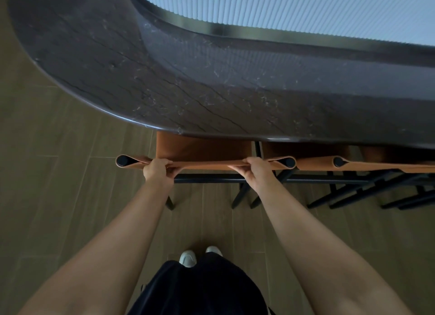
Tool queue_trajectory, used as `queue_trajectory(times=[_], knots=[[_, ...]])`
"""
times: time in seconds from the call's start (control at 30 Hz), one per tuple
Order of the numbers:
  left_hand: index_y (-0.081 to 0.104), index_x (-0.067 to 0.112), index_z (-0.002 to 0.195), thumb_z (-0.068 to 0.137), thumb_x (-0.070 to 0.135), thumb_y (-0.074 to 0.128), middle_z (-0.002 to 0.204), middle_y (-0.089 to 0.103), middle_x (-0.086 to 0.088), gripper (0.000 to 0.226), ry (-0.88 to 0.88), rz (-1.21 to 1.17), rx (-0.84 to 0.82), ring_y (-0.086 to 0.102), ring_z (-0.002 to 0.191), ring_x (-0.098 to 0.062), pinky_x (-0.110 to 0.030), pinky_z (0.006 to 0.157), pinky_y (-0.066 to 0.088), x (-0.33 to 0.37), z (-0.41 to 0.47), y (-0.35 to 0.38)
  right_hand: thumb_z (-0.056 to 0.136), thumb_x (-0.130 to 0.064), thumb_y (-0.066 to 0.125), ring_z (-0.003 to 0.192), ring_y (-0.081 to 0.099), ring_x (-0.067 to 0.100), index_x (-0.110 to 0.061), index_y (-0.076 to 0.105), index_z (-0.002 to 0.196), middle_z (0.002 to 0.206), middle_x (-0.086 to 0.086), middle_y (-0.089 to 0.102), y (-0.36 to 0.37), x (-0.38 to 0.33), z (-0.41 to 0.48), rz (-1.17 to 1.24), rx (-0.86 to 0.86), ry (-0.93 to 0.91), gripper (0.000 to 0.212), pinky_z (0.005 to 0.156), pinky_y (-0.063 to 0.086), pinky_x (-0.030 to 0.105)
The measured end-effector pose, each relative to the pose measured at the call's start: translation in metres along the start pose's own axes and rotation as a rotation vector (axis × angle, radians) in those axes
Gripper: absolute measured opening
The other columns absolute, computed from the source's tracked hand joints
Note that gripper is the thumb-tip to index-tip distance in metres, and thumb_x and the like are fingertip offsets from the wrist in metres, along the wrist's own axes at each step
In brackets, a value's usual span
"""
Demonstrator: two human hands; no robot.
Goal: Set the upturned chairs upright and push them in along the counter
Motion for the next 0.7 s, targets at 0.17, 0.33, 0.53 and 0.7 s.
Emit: queue_trajectory(times=[0.17, 0.33, 0.53, 0.7], knots=[[0.047, 0.002, 0.102, 0.091, -0.013, 0.041, 0.087, 0.054, -0.014, 0.019, 0.011, 0.011, 0.002, 0.06, 0.075, -0.025, -0.047, 0.083, 0.056, 0.015, 0.007, 0.0, 0.094, 0.015, 0.042, 0.12, 0.052, 0.048, -0.008, 0.04, 0.128, 0.138, 0.027, 0.042, 0.014, 0.009, 0.007, 0.047, -0.019, -0.003, 0.042, 0.089, 0.052, 0.059], [0.047, 0.003, 0.082, 0.091, -0.014, 0.041, 0.088, 0.054, -0.015, 0.02, 0.015, 0.048, -0.047, 0.059, 0.077, -0.026, -0.047, 0.087, 0.055, 0.023, 0.015, 0.002, 0.094, 0.015, 0.041, 0.119, 0.052, 0.048, -0.006, 0.041, 0.127, 0.134, 0.027, 0.043, 0.021, 0.009, 0.011, 0.057, -0.018, -0.025, 0.039, 0.087, 0.053, 0.059], [0.047, 0.002, 0.108, 0.088, -0.017, 0.044, 0.104, 0.057, -0.018, 0.027, 0.016, 0.042, -0.088, 0.063, 0.094, -0.031, -0.049, 0.086, 0.056, 0.025, 0.018, 0.003, 0.094, 0.015, 0.043, 0.111, 0.056, 0.048, -0.002, 0.042, 0.131, 0.125, 0.03, 0.045, 0.019, 0.009, 0.014, 0.019, 0.006, -0.053, 0.041, 0.065, 0.059, 0.055], [0.049, 0.003, 0.1, 0.09, -0.014, 0.045, 0.115, 0.057, -0.021, 0.02, -0.005, 0.033, -0.123, 0.064, 0.088, -0.031, -0.045, 0.079, 0.058, 0.024, 0.015, 0.003, 0.093, 0.014, 0.046, 0.096, 0.06, 0.045, 0.0, 0.047, 0.127, 0.119, 0.029, 0.05, 0.018, 0.011, 0.013, 0.024, -0.004, -0.046, 0.037, 0.072, 0.058, 0.058]])
Point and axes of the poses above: each hand's wrist, its own z-axis towards the middle knuckle, its own y-axis out of the palm, x = y × z, the point moved 7 cm from there along z, towards the middle knuckle
